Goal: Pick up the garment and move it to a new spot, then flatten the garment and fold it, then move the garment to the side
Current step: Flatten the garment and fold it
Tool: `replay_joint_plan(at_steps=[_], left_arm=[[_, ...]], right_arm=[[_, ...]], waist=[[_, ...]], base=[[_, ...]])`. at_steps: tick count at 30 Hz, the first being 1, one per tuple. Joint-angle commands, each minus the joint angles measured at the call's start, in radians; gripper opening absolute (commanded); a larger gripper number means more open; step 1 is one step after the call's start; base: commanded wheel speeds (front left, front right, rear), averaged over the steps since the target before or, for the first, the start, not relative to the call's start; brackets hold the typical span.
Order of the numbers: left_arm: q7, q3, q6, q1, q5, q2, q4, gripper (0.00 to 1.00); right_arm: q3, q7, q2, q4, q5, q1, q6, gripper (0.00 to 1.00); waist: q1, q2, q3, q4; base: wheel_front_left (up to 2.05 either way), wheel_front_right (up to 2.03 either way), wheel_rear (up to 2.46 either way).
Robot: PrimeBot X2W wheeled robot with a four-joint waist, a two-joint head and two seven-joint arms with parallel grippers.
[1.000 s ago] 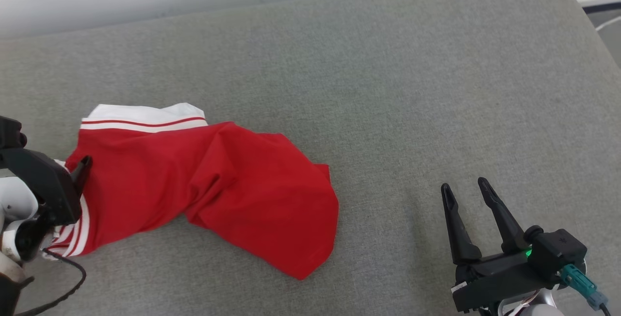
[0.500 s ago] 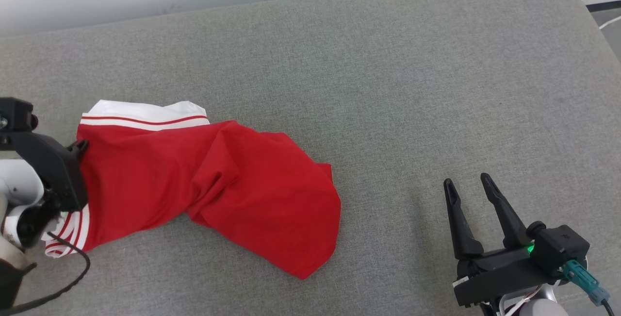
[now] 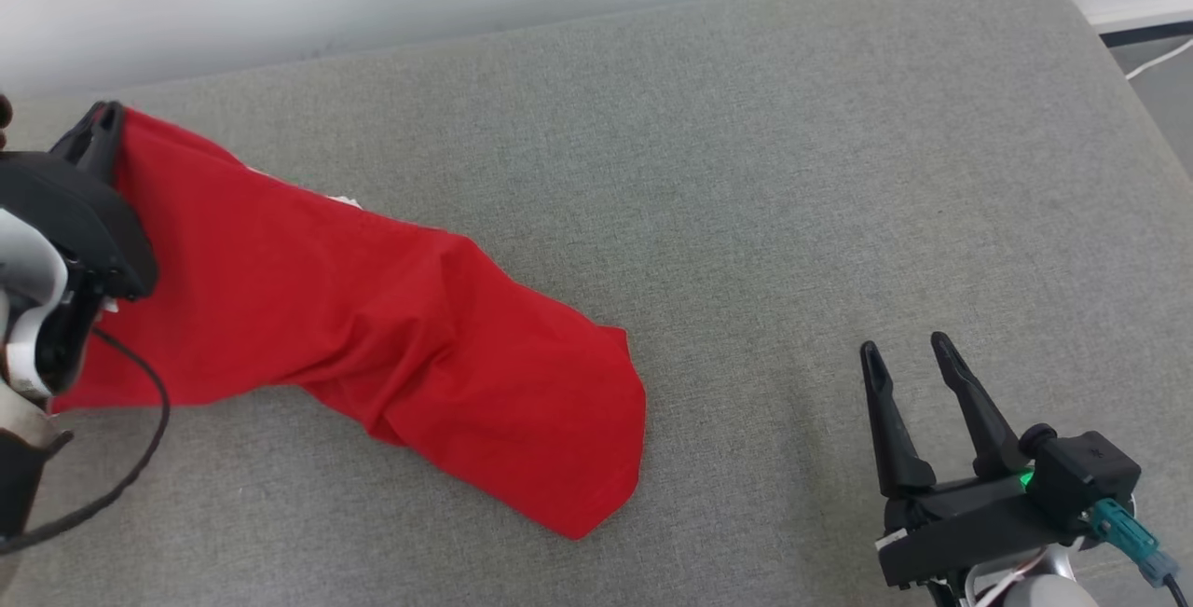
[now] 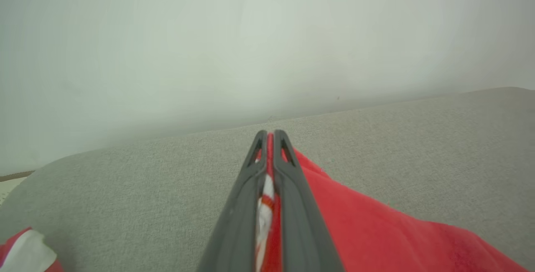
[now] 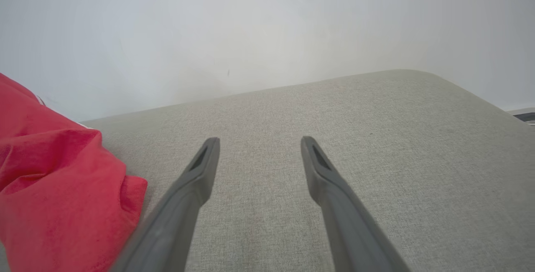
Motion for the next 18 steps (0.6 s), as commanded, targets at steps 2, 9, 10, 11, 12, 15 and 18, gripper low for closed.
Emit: replay_joint_plan(at_steps=[2, 9, 10, 11, 12, 15, 18], left_arm=[[-0.024, 0.005, 0.010, 0.057, 0.004, 0.005, -0.038, 0.00], [-0.127, 0.075, 0.080, 0.362, -0.073, 0.032, -0.299, 0.00], [-0.144, 0.085, 0.084, 0.417, -0.088, 0.031, -0.342, 0.00], [-0.166, 0.097, 0.093, 0.473, -0.100, 0.031, -0.388, 0.00], [-0.185, 0.101, 0.093, 0.526, -0.105, 0.036, -0.429, 0.00], [-0.249, 0.105, 0.099, 0.682, -0.124, 0.026, -0.515, 0.00], [-0.302, 0.097, 0.097, 0.806, -0.132, 0.011, -0.550, 0.00]], right_arm=[[-0.010, 0.004, 0.001, -0.007, -0.004, 0.019, 0.000, 1.00], [-0.045, 0.016, 0.010, -0.035, -0.021, 0.055, 0.000, 1.00], [-0.048, 0.020, 0.007, -0.040, -0.023, 0.056, 0.000, 1.00], [-0.053, 0.023, 0.005, -0.047, -0.024, 0.058, 0.000, 1.00], [-0.056, 0.026, 0.003, -0.051, -0.025, 0.059, 0.000, 1.00], [-0.064, 0.037, -0.005, -0.062, -0.027, 0.064, 0.000, 1.00], [-0.074, 0.047, -0.010, -0.074, -0.030, 0.070, 0.000, 1.00]], waist=[[0.0000, -0.0001, -0.008, 0.010], [0.0000, -0.0001, -0.019, 0.058], [0.0000, -0.0001, -0.019, 0.067], [0.0000, -0.0001, -0.018, 0.076], [0.0000, -0.0001, -0.017, 0.085], [0.0000, -0.0001, -0.022, 0.109], [0.0000, -0.0001, -0.026, 0.132]], base=[[0.00, 0.00, 0.00], [0.00, 0.00, 0.00], [0.00, 0.00, 0.00], [0.00, 0.00, 0.00], [0.00, 0.00, 0.00], [0.00, 0.00, 0.00], [0.00, 0.00, 0.00]])
